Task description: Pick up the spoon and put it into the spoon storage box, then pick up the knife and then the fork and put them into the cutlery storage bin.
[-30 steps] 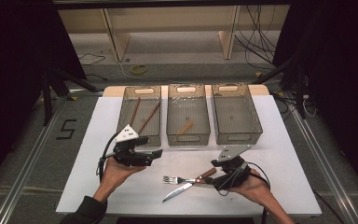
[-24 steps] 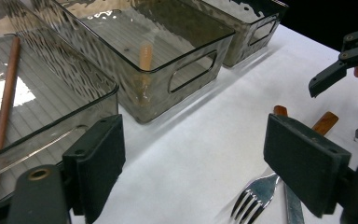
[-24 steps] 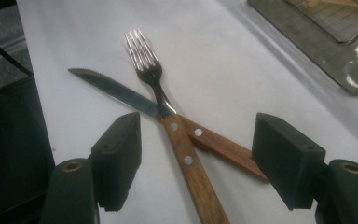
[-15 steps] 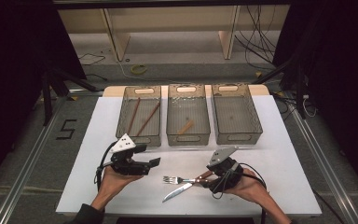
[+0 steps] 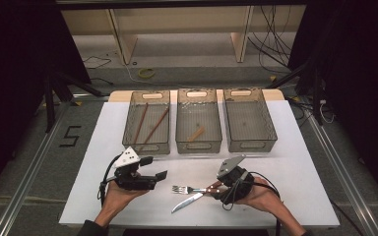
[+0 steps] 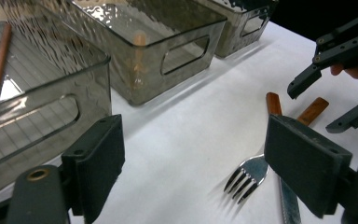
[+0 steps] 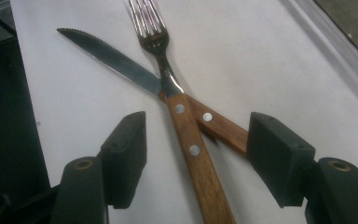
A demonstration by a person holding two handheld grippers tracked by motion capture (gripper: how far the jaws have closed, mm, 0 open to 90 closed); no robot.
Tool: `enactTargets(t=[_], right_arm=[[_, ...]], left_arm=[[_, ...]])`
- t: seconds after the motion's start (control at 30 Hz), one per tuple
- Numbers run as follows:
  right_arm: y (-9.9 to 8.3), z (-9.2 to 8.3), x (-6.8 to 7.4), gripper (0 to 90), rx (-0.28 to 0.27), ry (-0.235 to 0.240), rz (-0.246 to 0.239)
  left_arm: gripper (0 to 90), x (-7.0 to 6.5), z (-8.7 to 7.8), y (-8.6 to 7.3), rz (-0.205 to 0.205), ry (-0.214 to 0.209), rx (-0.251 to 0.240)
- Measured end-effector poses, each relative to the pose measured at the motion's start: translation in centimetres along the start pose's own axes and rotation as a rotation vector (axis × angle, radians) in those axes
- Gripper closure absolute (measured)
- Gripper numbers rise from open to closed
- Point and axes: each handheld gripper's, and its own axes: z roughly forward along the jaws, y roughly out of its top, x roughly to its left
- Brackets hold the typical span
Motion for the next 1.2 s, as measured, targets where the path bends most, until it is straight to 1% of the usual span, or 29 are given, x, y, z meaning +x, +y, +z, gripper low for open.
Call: enactTargets(t=[0.07, 0.13, 0.2, 0.27, 0.3, 0.37, 0.53, 0.6, 0.67, 1.0, 1.13, 1.2], right_arm=[[0.0, 0.0, 0.1, 39.4, 0.008, 0.004, 0.003], [0.0, 0.0, 0.0, 39.8, 0.016, 0.008, -0.006], [0.0, 0.1, 0.0, 39.9, 0.022, 0.007, -0.009], [0.0, 0.2, 0.0, 39.9, 0.019, 0.009, -0.015], [0.1, 0.2, 0.0, 40.0, 0.025, 0.009, -0.011], [0.1, 0.3, 0.0, 40.4, 0.031, 0.011, -0.018], [0.1, 0.4, 0.0, 41.9, 0.044, 0.013, -0.027], [0.1, 0.5, 0.1, 42.7, 0.051, 0.017, -0.027], [0.1, 0.6, 0.1, 43.2, 0.057, 0.016, -0.038], [0.2, 1.3, 0.5, 50.3, 0.115, 0.012, -0.063], [0.2, 1.6, 0.5, 53.3, 0.124, 0.011, -0.067], [0.2, 1.7, 0.5, 54.8, 0.131, 0.014, -0.077]], left_arm=[[19.4, 0.1, 0.0, -0.2, 0.003, 0.003, 0.005], [19.2, 0.1, -0.1, -0.3, -0.001, 0.004, 0.001], [19.2, 0.1, -0.2, -0.3, 0.003, 0.012, -0.003], [19.1, 0.1, -0.3, -0.4, -0.003, 0.013, -0.011], [19.1, 0.2, -0.4, -0.4, -0.002, 0.015, -0.009], [19.1, 0.3, -0.5, -0.5, -0.005, 0.013, -0.011], [19.2, 0.2, -0.5, -0.7, 0.006, 0.022, -0.008], [19.2, 0.1, -0.5, -0.8, 0.008, 0.018, -0.003], [19.2, 0.0, -0.5, -0.8, 0.011, 0.020, -0.003], [19.1, -0.2, -0.6, -1.1, 0.022, 0.022, 0.004], [19.2, -0.2, -0.7, -1.1, 0.022, 0.020, 0.003], [19.2, -0.2, -0.6, -1.2, 0.021, 0.021, 0.004]])
